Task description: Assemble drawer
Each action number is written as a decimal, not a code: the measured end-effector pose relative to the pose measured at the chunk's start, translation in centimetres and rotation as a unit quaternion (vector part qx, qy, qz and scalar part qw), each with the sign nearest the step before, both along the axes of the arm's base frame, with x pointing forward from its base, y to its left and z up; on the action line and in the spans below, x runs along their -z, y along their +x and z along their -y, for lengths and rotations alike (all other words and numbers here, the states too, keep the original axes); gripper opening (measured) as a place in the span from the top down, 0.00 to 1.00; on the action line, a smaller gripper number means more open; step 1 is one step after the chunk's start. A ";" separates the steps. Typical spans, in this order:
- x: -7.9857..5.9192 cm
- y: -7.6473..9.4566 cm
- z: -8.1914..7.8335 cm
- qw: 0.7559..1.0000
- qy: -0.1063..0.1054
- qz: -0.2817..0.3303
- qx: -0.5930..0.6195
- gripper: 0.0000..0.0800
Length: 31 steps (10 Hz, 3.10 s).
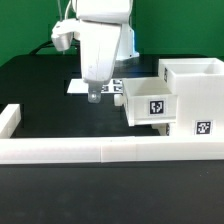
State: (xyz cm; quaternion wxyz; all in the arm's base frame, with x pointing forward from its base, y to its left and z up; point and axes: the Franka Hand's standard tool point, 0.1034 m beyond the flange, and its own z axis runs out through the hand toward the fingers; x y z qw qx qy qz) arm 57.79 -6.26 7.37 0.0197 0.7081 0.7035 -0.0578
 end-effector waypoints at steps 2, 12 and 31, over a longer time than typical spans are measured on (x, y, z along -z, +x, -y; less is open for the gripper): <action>1.2 -0.5 -0.4 1.000 0.002 -0.010 -0.001 0.19; 1.7 0.0 -3.5 0.998 0.061 -0.016 0.026 0.19; 0.5 1.0 -5.4 0.992 0.111 -0.028 0.059 0.19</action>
Offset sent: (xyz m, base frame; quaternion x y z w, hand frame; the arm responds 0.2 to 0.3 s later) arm 0.0102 0.0261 -0.0039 0.0213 0.0150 -0.0072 0.9996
